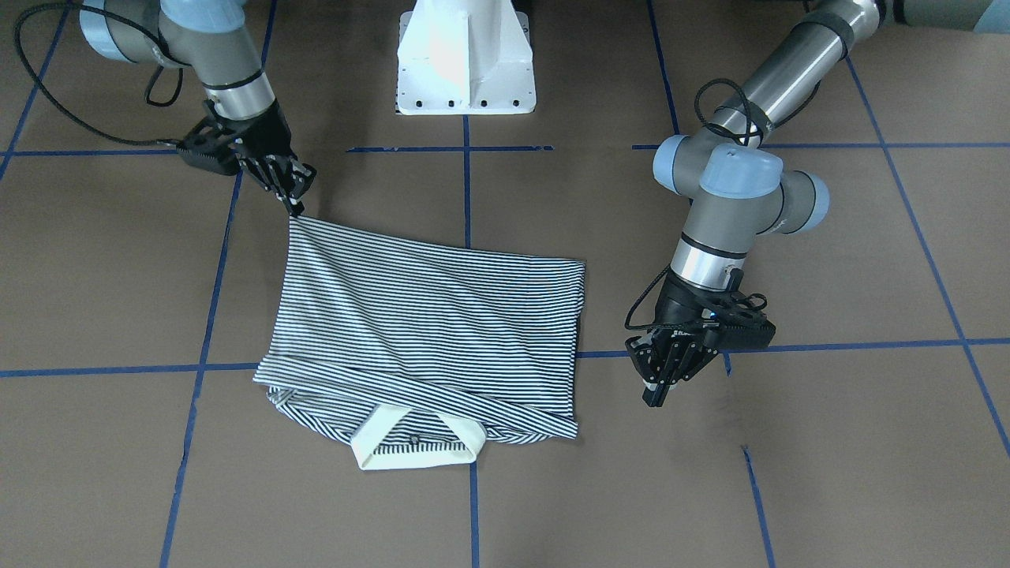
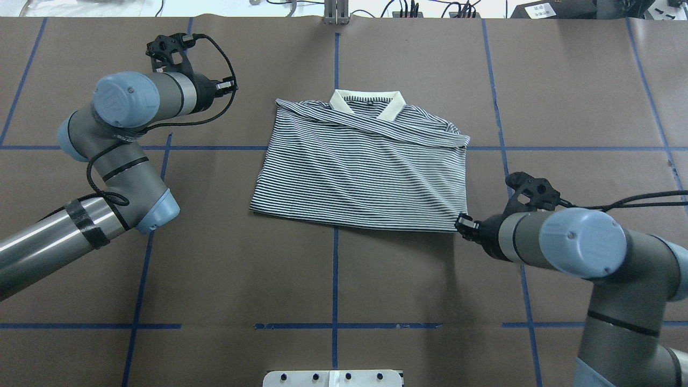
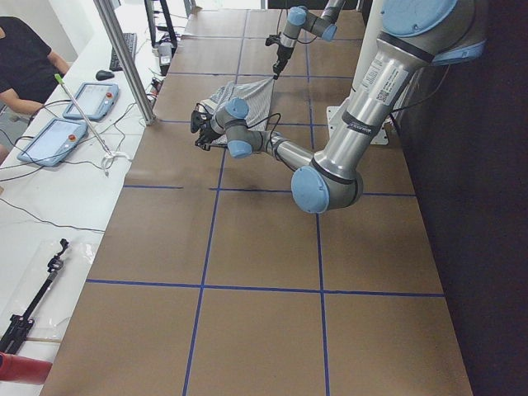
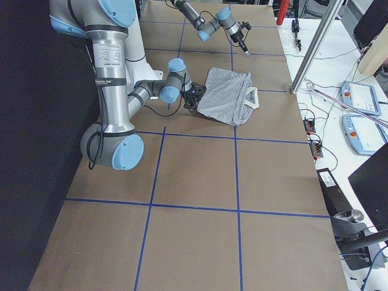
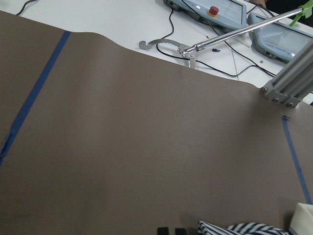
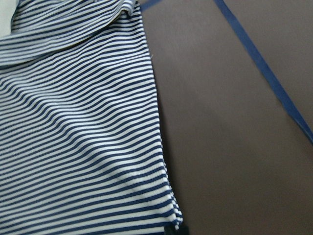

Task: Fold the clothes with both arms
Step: 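Grasp the shirt's side with the right gripper and drag it toward the robot, then move the left gripper to the shirt's other side while the right gripper holds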

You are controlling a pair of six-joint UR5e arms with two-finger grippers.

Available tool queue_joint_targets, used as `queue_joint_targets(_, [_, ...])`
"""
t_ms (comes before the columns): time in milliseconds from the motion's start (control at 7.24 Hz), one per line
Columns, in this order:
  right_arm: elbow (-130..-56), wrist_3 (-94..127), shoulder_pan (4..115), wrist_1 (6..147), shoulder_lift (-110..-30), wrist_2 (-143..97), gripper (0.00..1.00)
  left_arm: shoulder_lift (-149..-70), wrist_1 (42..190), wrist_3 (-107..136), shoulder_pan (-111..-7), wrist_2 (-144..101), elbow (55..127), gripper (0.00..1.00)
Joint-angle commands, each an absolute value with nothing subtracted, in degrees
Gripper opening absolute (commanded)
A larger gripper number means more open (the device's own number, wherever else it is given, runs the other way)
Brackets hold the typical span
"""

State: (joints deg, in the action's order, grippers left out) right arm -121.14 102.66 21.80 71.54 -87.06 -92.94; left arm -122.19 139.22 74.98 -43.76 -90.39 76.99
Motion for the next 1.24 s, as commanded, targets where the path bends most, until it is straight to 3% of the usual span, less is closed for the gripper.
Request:
queue_joint_targets(0, [-130.2, 112.4, 8.7, 71.6, -91.9, -94.7, 0.0, -121.9, 139.1, 75.3, -43.1, -90.6, 80.0, 0.18])
queue_joint_targets(138, [-132.5, 114.3, 3.5, 71.6, -93.7, -94.7, 0.0, -120.6, 138.8, 75.3, -42.8, -90.7, 83.0, 0.18])
queue_joint_targets(276, [-132.5, 114.4, 0.8, 71.5, -93.8, -94.7, 0.06, -119.2, 138.1, 75.3, -42.5, -94.1, 86.1, 0.21])
queue_joint_targets(414, [-132.5, 114.5, 0.4, 71.6, -94.0, -94.2, 0.98, -117.0, 138.2, 75.5, -42.5, -99.2, 88.8, 0.21])
queue_joint_targets(690, [-132.1, 114.3, 9.2, 71.6, -94.4, -94.1, 1.0, -114.5, 134.2, 81.5, -39.2, -99.2, 94.5, 0.21])
queue_joint_targets(829, [-131.6, 113.7, 15.3, 71.6, -94.1, -94.2, 1.0, -114.6, 125.9, 84.3, -34.9, -98.6, 100.0, 0.37])
queue_joint_targets(1105, [-125.9, 109.9, 23.6, 71.5, -89.9, -94.1, 1.0, -114.7, 109.8, 88.1, -26.9, -93.2, 107.9, 0.5])
